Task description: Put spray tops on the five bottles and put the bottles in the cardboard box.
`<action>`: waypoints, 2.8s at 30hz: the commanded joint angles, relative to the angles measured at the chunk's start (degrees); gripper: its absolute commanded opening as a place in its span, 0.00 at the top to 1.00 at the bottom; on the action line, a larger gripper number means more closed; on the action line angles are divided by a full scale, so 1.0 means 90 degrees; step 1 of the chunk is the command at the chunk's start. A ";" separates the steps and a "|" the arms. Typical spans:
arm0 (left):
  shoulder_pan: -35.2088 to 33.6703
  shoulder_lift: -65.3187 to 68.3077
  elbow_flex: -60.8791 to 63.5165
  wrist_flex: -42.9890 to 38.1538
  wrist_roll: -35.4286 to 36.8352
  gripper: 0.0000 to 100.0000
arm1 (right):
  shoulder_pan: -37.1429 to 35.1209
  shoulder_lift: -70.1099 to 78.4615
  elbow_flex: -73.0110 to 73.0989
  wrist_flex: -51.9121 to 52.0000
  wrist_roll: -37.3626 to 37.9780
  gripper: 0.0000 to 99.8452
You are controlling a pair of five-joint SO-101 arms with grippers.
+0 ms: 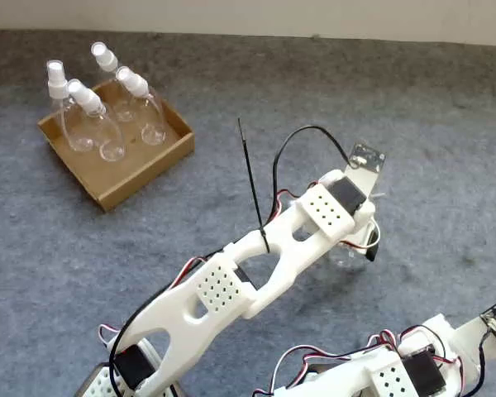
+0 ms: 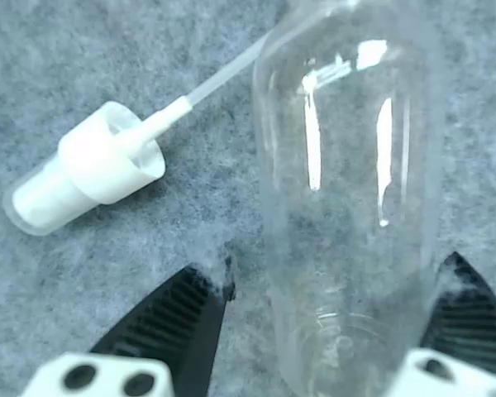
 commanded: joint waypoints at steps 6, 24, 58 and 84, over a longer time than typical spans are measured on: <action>0.0005 -0.0142 -0.0298 -0.0059 -0.0137 0.70 | 0.0073 -0.0044 0.0855 0.0073 0.0059 0.99; 0.0005 -0.0151 -0.0317 -0.0107 -0.0830 0.83 | 0.0044 -0.0044 0.0855 0.0073 0.0059 0.99; -0.1148 -0.0659 -0.3394 0.1231 -0.3477 0.88 | -0.0474 -0.0044 0.0904 0.0024 0.0059 0.99; -0.1763 -0.5924 0.1587 0.1211 -0.4161 0.88 | -0.0757 -0.0044 0.0904 0.0024 0.0059 0.99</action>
